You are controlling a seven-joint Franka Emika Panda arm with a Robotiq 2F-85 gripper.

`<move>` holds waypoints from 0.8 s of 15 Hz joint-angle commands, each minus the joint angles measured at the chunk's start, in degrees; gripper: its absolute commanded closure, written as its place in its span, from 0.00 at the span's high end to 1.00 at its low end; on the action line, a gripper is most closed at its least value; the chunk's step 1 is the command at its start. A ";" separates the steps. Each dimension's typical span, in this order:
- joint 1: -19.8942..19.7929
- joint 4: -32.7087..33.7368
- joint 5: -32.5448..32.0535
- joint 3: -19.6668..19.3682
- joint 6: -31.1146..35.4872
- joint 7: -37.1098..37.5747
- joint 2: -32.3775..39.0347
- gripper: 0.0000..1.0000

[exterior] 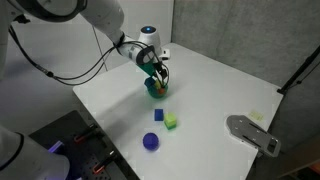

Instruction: Put the blue block inside the bowl

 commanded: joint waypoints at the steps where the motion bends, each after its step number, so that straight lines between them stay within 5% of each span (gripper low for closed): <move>1: 0.41 -5.71 -3.14 -3.48 -3.24 0.16 -7.62 1.00; 6: -1.11 -12.58 -8.63 -7.47 -9.18 -0.46 -17.34 1.00; 12: -6.65 -14.54 -6.56 -5.80 -28.36 -7.27 -29.07 1.00</move>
